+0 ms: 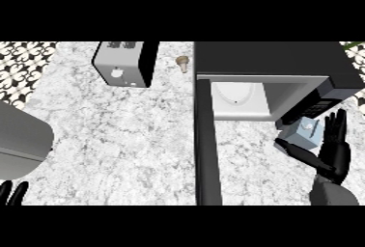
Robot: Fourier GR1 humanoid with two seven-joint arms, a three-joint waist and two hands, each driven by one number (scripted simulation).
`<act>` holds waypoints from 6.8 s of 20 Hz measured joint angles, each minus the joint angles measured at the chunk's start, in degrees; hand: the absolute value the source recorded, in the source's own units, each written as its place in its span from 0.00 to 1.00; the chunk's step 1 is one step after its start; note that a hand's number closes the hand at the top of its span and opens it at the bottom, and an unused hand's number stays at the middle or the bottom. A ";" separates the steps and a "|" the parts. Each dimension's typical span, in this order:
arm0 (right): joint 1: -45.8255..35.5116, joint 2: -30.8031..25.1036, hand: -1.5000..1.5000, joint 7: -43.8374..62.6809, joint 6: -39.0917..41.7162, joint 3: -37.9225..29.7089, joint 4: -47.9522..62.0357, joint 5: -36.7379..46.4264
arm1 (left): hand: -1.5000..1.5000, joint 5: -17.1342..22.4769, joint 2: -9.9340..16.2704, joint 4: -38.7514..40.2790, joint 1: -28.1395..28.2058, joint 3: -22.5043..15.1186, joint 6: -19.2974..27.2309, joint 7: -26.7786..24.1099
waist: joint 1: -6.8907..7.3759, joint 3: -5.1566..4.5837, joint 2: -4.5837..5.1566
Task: Pick up the milk, place it into the microwave and close the microwave
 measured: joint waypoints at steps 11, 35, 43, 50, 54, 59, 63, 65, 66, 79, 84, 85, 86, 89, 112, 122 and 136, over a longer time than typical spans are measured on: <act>-3.08 -4.57 0.00 -10.08 -0.31 -5.34 18.67 -0.85 | 0.00 0.05 -0.20 1.53 0.29 0.46 -1.13 -1.01 | 0.05 0.03 0.04; -8.44 -2.04 1.00 -20.56 10.46 -1.85 19.21 -3.15 | 0.00 2.47 -0.02 2.75 0.47 2.61 -2.81 -1.27 | -0.26 -0.02 -0.09; 2.16 -3.87 1.00 -21.04 23.90 5.67 8.90 -1.89 | 0.00 3.88 0.25 2.54 0.83 3.26 -3.25 -0.93 | -0.84 -0.06 -0.25; 9.66 -1.79 1.00 -13.20 26.87 11.66 -8.75 -2.59 | 0.00 4.47 0.00 2.43 0.92 3.33 -2.79 -0.37 | -0.94 -0.10 -0.27; 10.96 -1.24 1.00 -8.72 24.36 13.27 -16.15 -1.16 | 0.00 5.54 0.29 4.36 0.15 5.29 -4.19 -0.85 | -0.70 -0.07 -0.19; 8.02 -0.26 1.00 -0.71 18.43 14.83 -21.80 2.35 | 0.00 6.08 0.41 4.59 1.01 5.74 -4.81 -1.68 | -0.38 -0.07 -0.14; 1.81 0.44 1.00 5.23 14.65 15.37 -20.48 4.98 | 0.00 5.57 0.33 5.75 0.00 6.16 -5.10 -1.68 | -0.17 -0.06 -0.06; -2.50 0.54 1.00 7.46 13.43 15.01 -17.48 5.79 | 0.00 5.84 0.19 5.85 -0.03 6.60 -5.39 -1.67 | 0.01 -0.04 -0.02; -4.66 0.54 1.00 7.73 12.86 14.89 -15.37 6.44 | 0.00 6.74 0.75 6.08 -0.97 7.57 -5.36 -1.02 | 0.05 -0.04 0.01; -17.26 0.09 1.00 -0.45 8.18 10.33 1.91 7.96 | 0.00 8.45 1.80 7.44 -4.55 9.58 -6.71 1.14 | -0.86 0.18 -1.43; -17.22 -0.04 1.00 -3.66 4.47 10.29 3.29 9.76 | 0.00 8.70 2.32 8.25 -5.86 9.70 -7.31 1.14 | -0.11 0.08 -1.55; -17.16 0.12 1.00 -4.39 3.17 10.17 3.33 10.13 | 0.00 8.80 2.46 8.32 -6.27 9.49 -7.36 1.48 | 0.06 0.12 -1.49; -16.97 0.06 1.00 -5.00 2.35 10.12 3.30 10.38 | 0.00 8.85 2.52 8.57 -6.52 9.47 -7.56 1.32 | 0.33 0.16 -1.48; -16.55 -0.01 1.00 -6.60 -0.30 10.10 3.07 11.19 | 0.00 8.88 2.85 9.07 -7.59 9.23 -7.92 1.37 | 0.95 0.41 -1.35; -11.49 -0.84 0.00 -19.88 -18.64 6.03 0.16 18.21 | 0.00 4.02 5.01 10.09 -13.69 7.44 -7.83 3.06 | 7.51 0.25 0.62; -11.87 2.15 0.00 -20.73 -17.72 8.86 3.72 20.28 | 0.00 2.17 4.81 11.05 -16.18 4.73 -7.87 4.02 | 9.54 0.13 1.39; -33.49 -2.84 0.00 0.56 -12.32 4.08 26.91 18.84 | 0.00 -2.41 2.74 11.19 -17.47 1.22 -5.84 4.86 | 8.45 0.24 2.73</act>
